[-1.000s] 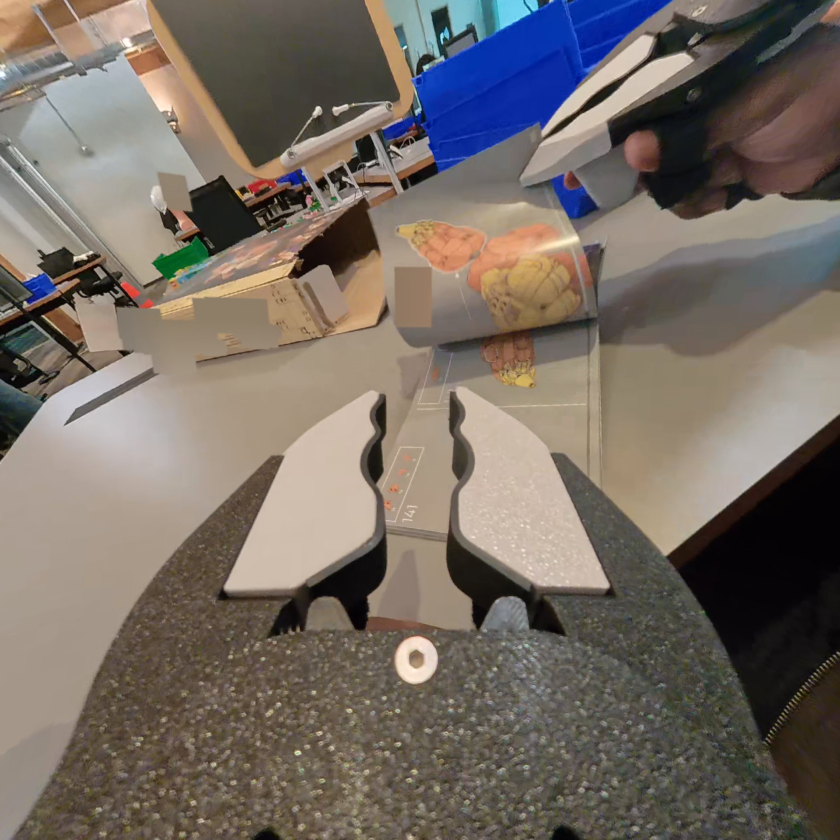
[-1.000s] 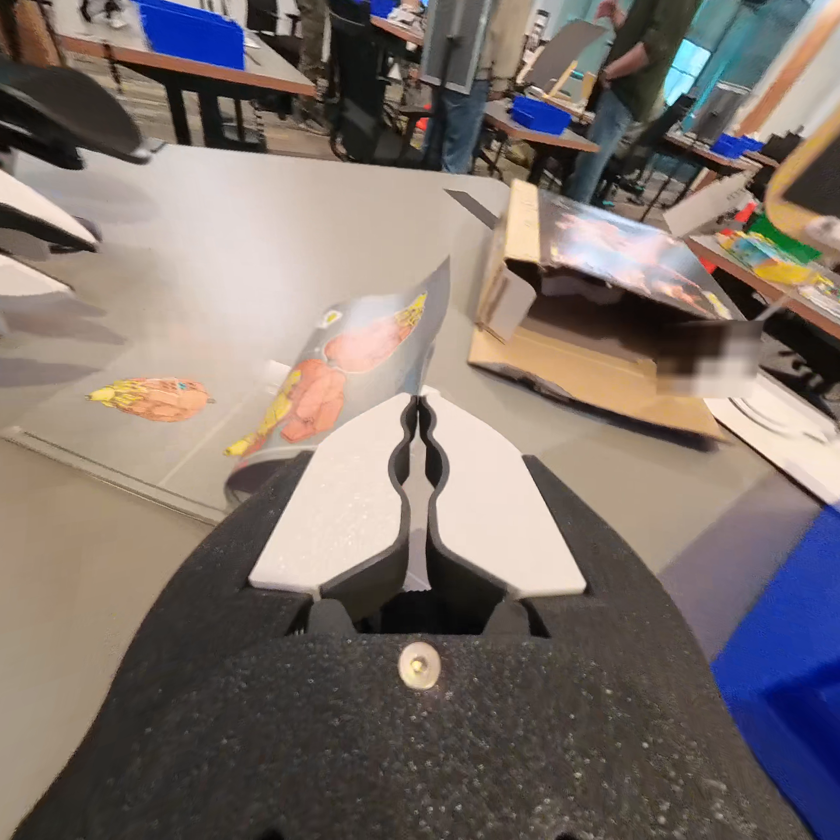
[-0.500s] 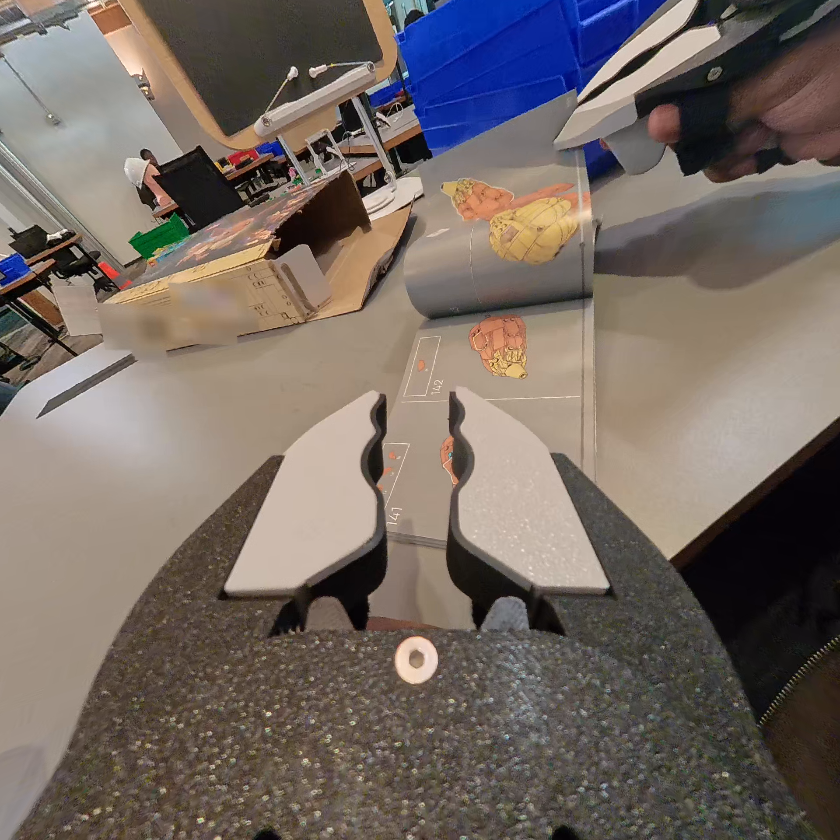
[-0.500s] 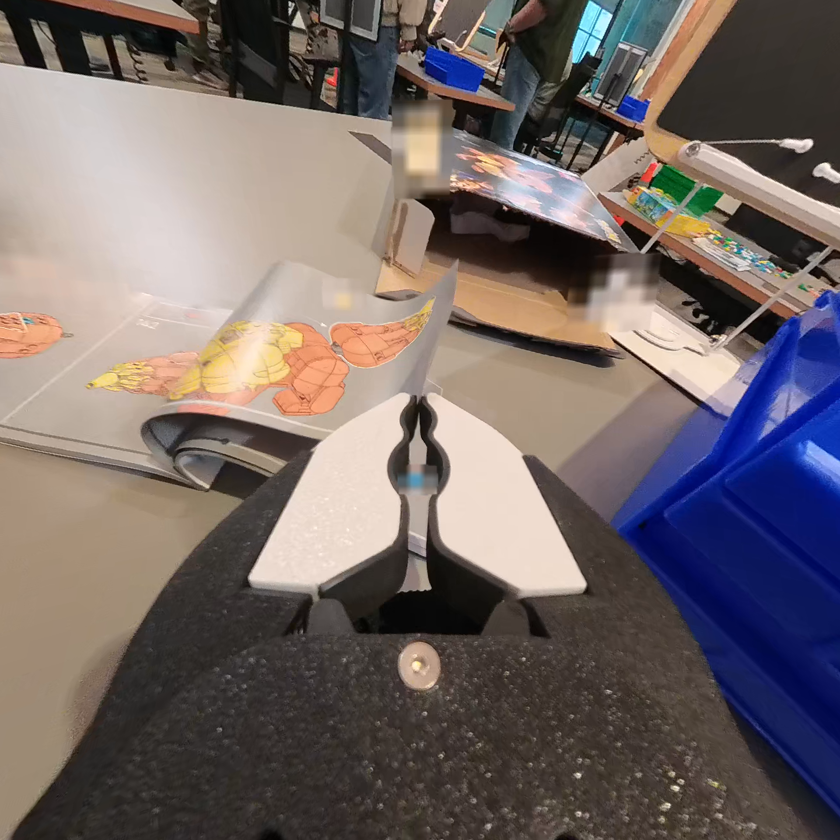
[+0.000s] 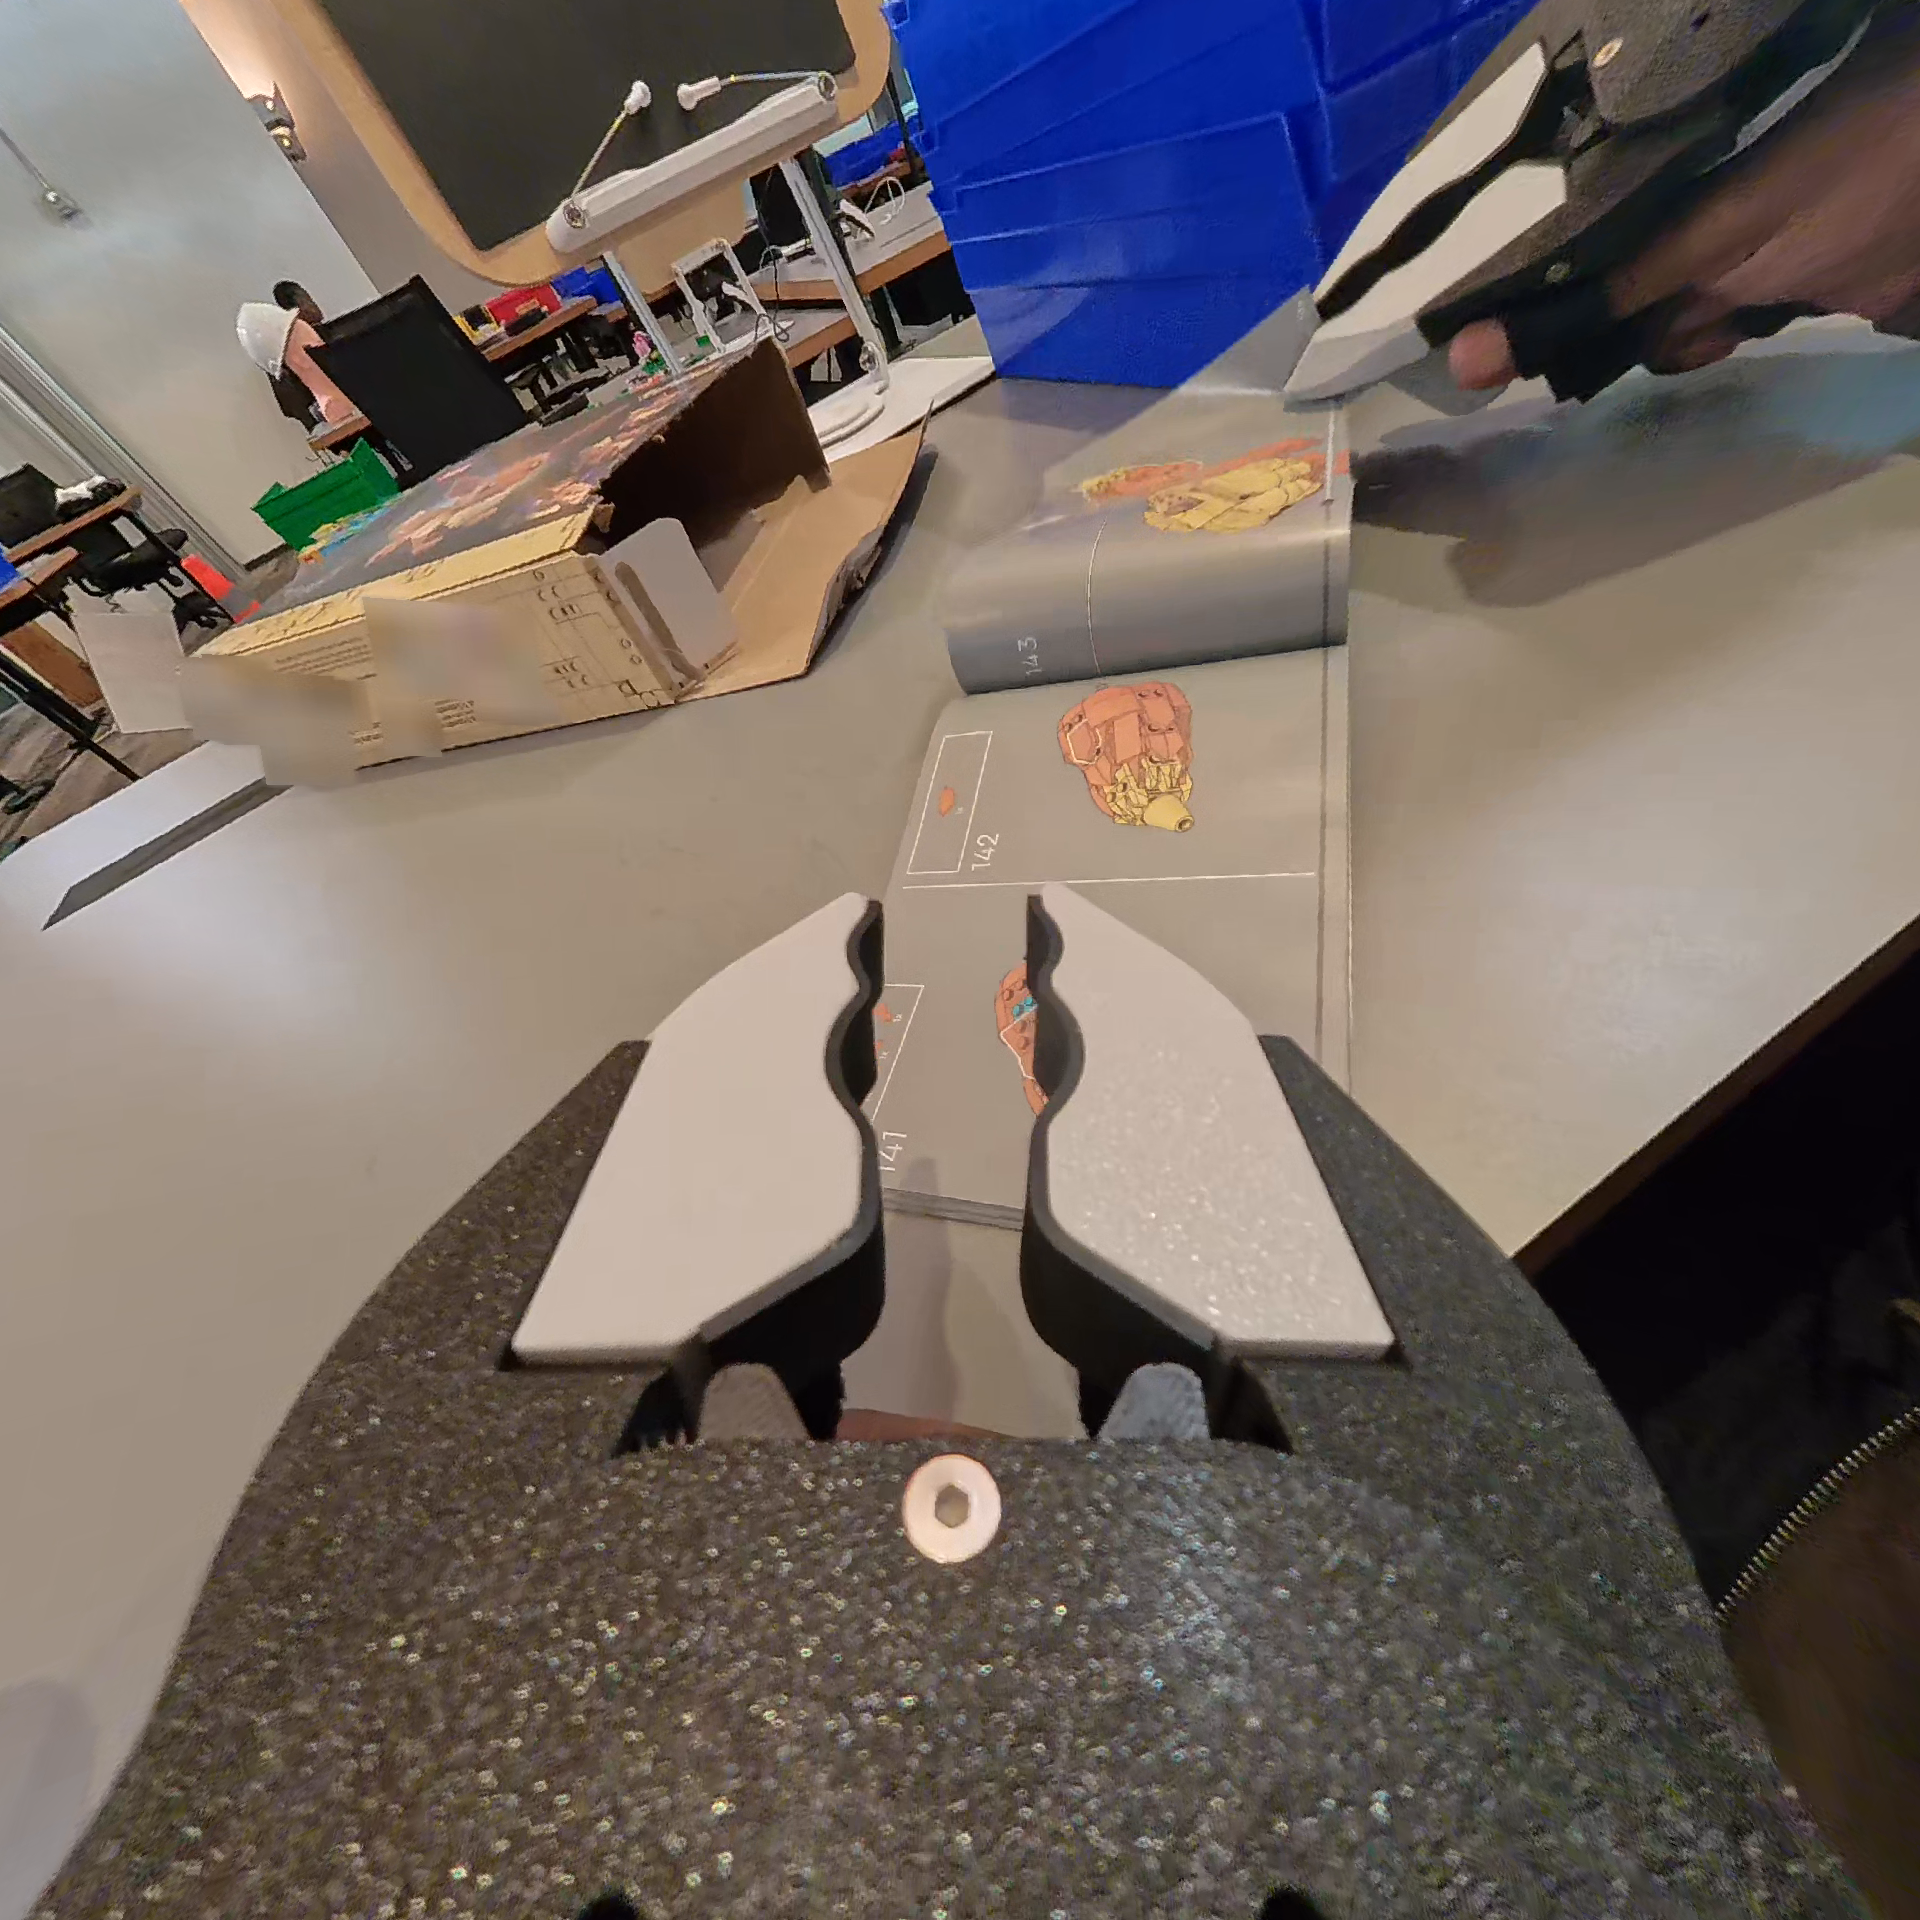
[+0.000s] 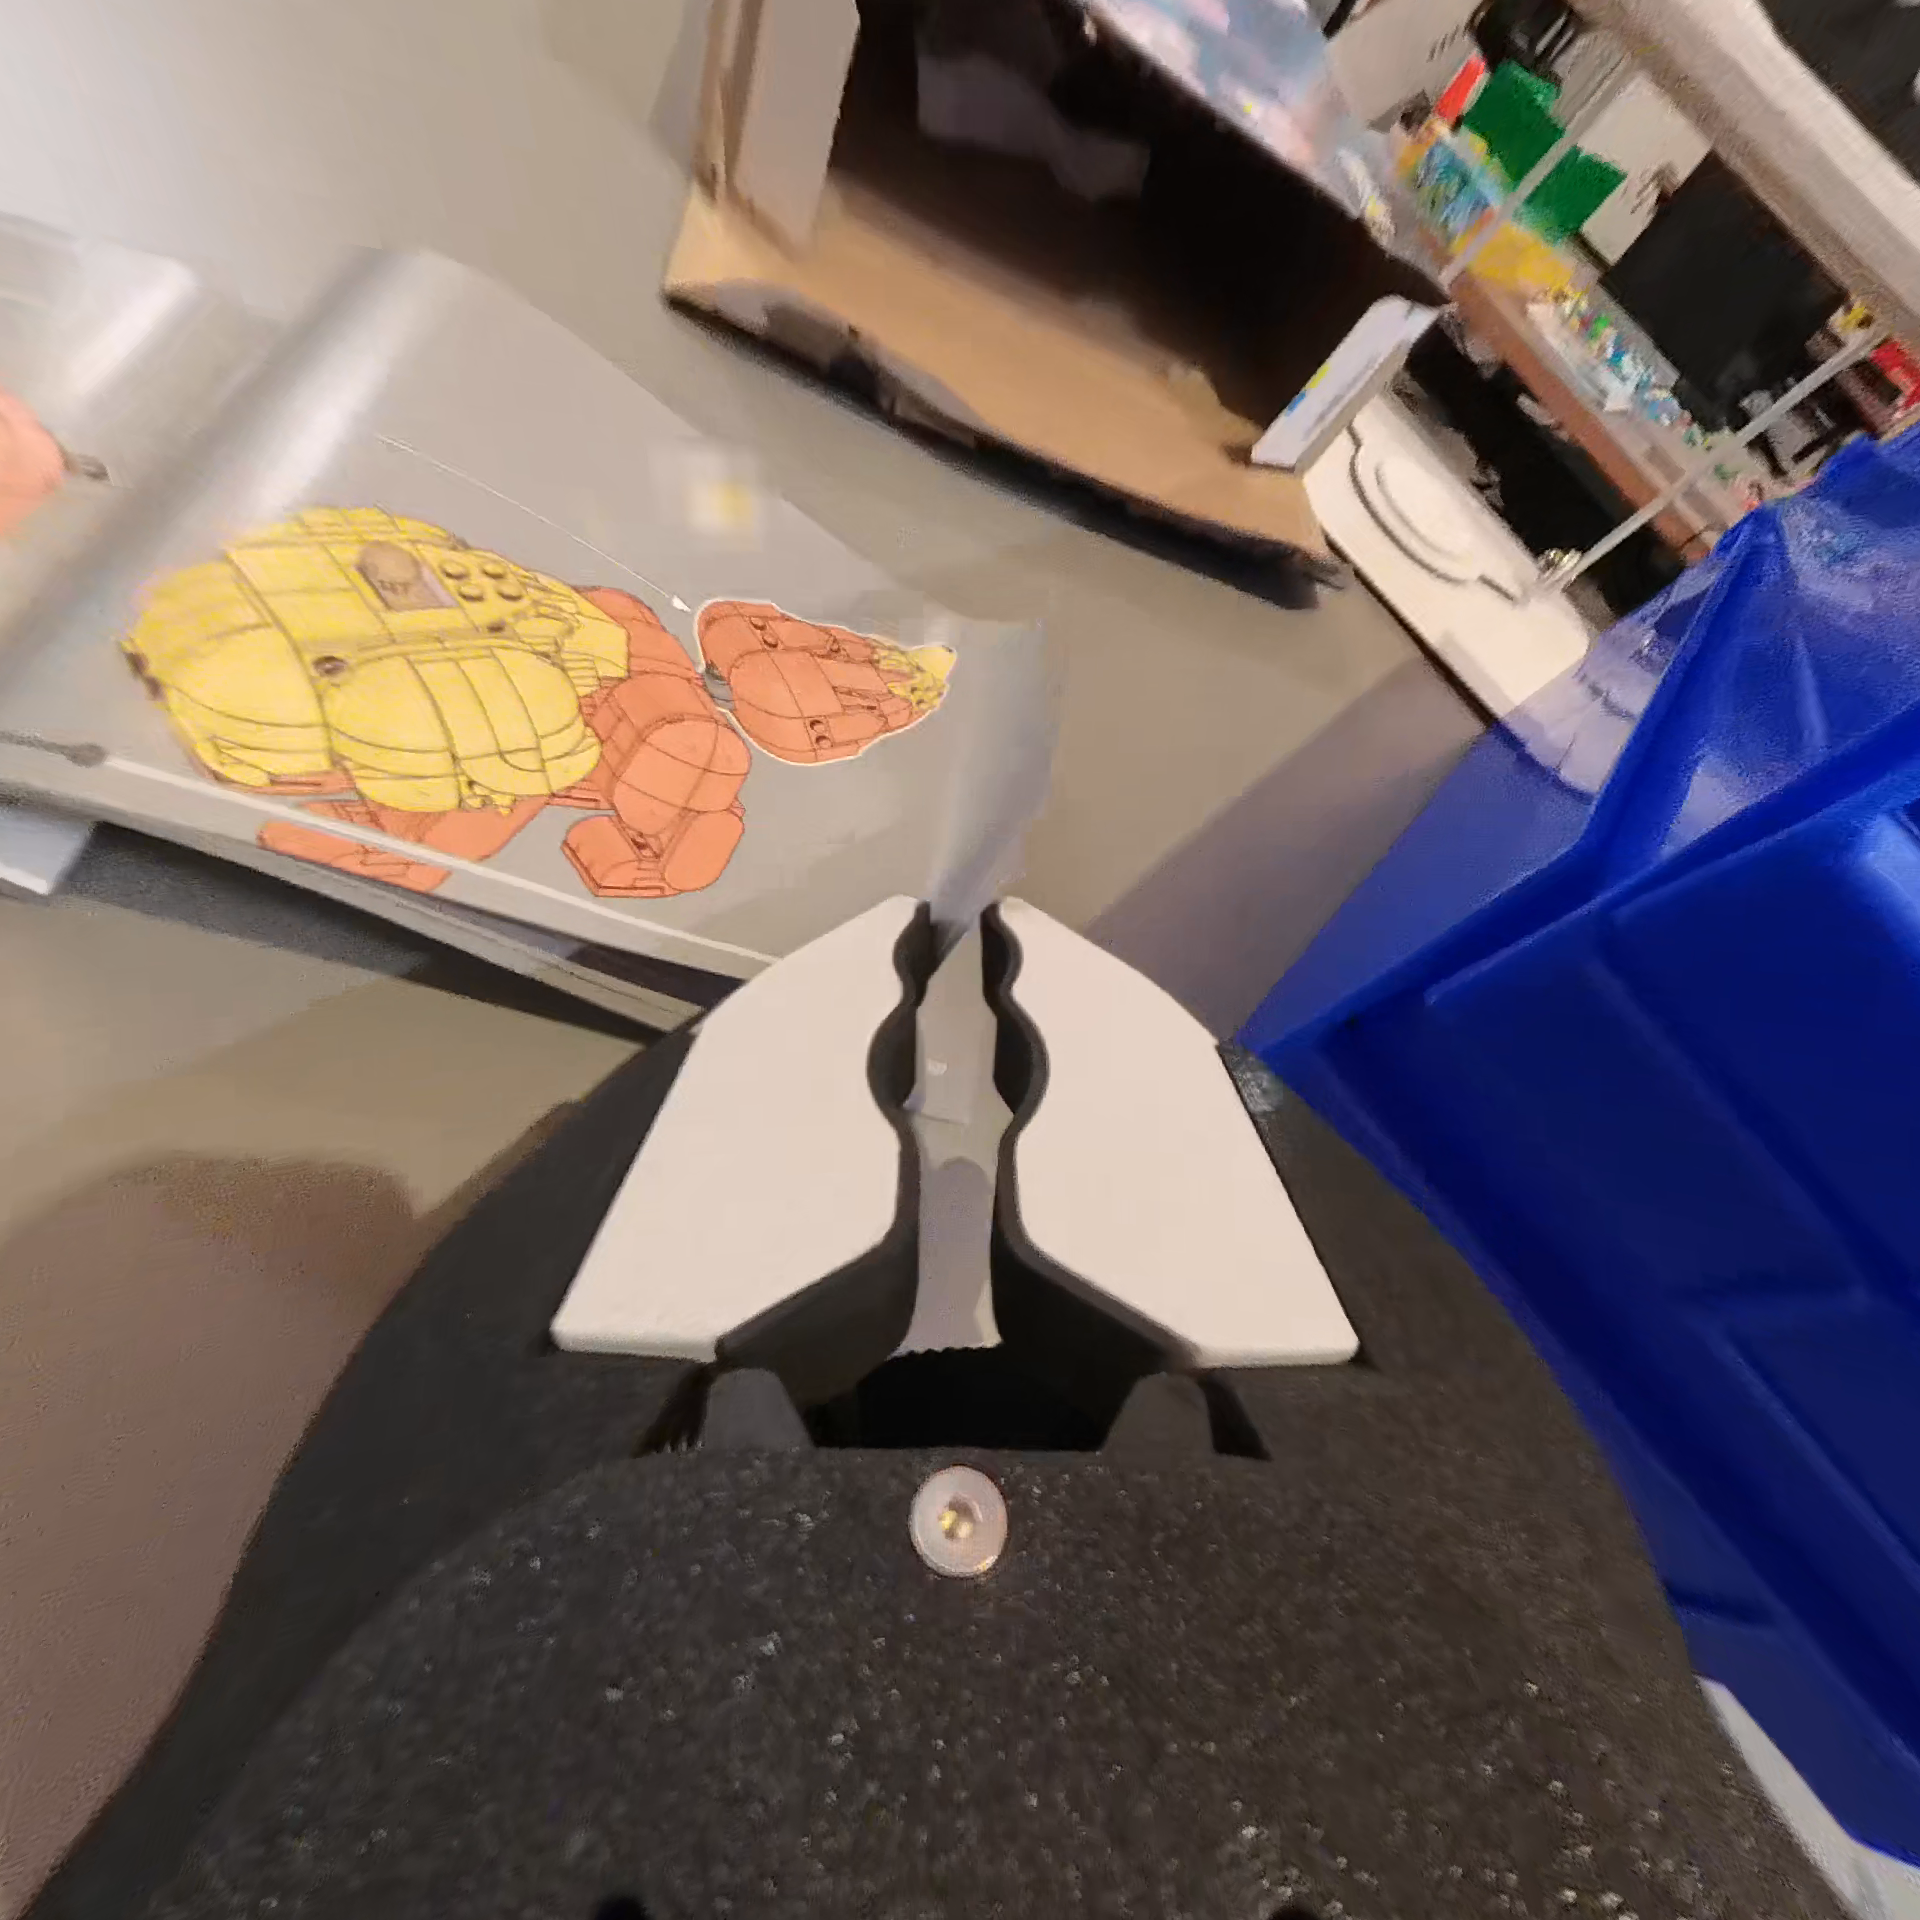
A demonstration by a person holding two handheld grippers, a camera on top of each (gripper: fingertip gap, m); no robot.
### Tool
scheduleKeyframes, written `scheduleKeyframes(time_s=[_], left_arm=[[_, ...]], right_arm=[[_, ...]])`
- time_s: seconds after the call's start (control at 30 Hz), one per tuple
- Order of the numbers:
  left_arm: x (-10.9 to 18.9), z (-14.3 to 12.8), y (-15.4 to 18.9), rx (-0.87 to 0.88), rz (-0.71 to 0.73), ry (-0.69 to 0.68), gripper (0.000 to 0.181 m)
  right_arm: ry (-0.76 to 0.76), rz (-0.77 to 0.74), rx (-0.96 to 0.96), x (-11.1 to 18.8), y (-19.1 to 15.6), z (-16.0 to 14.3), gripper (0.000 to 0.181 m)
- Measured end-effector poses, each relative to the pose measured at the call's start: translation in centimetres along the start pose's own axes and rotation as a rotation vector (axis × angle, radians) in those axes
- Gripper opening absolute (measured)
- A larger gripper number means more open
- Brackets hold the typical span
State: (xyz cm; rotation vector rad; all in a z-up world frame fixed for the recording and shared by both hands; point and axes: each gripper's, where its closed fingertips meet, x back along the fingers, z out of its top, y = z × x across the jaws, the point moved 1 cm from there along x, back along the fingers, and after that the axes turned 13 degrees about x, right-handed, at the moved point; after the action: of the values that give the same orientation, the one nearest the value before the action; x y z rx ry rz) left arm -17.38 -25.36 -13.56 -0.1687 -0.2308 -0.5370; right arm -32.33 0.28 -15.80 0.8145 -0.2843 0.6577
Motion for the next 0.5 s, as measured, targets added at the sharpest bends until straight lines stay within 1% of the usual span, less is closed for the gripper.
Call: scheduleKeyframes(time_s=[0.17,0.27,0.5], left_arm=[[0.1,0.4,0.3,0.002,-0.007,0.000,0.026],[0.0,0.8,0.8,0.007,-0.020,0.008,0.026],[-0.6,2.8,3.1,-0.008,-0.071,0.027,0.026]], right_arm=[[-0.018,-0.031,-0.020,0.7,1.3,-1.0,0.018],[-0.028,-0.065,-0.009,1.4,2.2,-1.6,0.019],[0.025,-0.060,0.039,3.5,2.1,-1.7,0.021]])
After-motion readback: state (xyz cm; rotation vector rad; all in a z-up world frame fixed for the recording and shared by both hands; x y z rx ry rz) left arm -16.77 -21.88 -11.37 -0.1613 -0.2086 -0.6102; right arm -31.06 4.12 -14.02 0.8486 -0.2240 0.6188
